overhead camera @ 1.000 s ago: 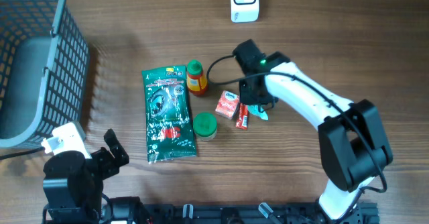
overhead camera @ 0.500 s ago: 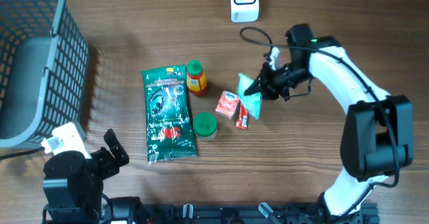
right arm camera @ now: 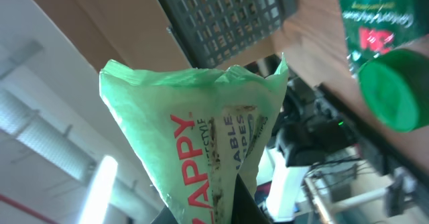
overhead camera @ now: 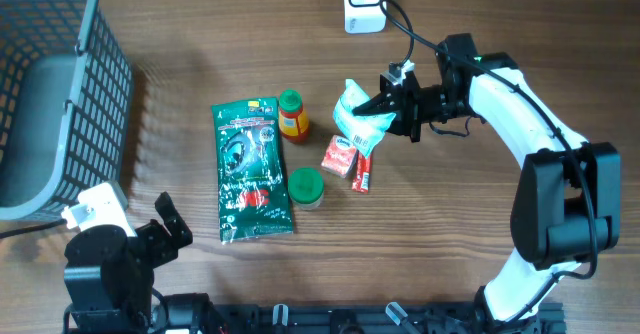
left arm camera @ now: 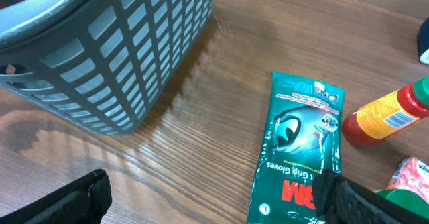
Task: Scan the item barcode
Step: 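Lift the wipes pack and hold it over the barcode scanner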
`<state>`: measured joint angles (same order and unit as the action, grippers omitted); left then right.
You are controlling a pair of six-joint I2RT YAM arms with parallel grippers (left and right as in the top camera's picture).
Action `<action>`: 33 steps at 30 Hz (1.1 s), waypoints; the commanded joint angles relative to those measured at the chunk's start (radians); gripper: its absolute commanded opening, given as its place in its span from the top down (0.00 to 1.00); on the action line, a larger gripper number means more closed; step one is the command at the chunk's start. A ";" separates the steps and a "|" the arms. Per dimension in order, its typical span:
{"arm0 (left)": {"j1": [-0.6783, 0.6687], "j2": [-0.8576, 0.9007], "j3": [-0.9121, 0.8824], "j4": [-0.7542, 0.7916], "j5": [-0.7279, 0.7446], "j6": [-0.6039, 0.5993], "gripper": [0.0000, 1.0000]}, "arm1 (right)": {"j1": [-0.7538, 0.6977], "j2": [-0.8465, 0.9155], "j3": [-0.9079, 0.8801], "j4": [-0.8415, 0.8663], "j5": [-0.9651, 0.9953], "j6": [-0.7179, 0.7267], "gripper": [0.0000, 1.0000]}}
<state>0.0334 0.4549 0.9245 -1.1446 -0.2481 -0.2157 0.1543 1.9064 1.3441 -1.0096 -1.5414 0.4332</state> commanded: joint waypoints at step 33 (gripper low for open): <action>-0.005 0.000 0.003 0.002 0.005 0.002 0.00 | -0.011 -0.125 0.020 0.221 0.902 -0.343 0.95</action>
<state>0.0334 0.4549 0.9245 -1.1446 -0.2481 -0.2157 0.1486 1.8576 1.3457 -0.8295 -0.8467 0.1928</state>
